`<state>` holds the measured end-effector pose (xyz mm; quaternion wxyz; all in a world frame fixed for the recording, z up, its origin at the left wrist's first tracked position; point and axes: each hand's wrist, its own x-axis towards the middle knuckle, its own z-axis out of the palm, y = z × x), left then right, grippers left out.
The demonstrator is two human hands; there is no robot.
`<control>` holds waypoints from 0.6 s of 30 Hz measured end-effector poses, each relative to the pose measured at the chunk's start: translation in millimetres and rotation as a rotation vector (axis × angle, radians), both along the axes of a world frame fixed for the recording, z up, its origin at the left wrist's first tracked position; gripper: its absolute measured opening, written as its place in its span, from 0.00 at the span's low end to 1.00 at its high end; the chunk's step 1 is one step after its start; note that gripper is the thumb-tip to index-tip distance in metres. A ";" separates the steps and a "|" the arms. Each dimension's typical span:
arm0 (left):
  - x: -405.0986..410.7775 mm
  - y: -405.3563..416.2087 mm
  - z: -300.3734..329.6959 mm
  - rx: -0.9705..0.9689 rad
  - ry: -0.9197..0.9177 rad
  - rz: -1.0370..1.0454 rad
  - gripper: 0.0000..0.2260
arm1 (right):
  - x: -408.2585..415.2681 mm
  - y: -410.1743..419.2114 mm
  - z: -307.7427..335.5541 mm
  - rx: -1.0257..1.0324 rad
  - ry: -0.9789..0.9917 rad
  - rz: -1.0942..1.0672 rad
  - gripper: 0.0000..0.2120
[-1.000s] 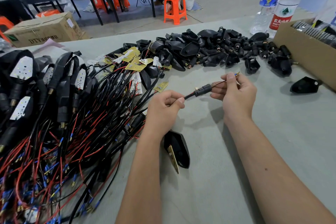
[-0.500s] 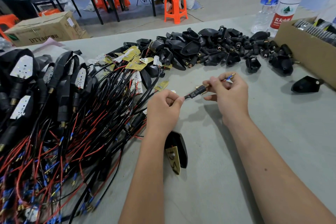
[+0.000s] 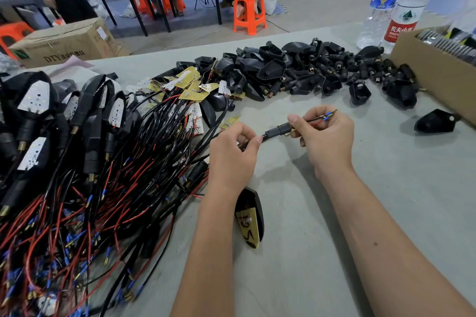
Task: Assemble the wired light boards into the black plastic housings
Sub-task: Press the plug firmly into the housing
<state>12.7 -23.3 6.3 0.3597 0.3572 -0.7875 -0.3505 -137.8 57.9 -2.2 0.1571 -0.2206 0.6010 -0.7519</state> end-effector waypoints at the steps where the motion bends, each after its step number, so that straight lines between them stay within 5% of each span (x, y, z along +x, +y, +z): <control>1: -0.4 -0.1 0.1 -0.012 0.006 0.000 0.06 | 2.0 -0.4 0.0 0.001 0.021 0.009 0.13; 9: -1.0 -3.7 -0.1 0.310 0.157 -0.046 0.08 | 5.1 -4.7 3.6 -0.259 -0.362 0.268 0.02; 18: 1.6 -2.9 -0.5 0.357 0.145 -0.031 0.04 | 9.3 -7.7 1.7 -0.183 -0.266 0.256 0.04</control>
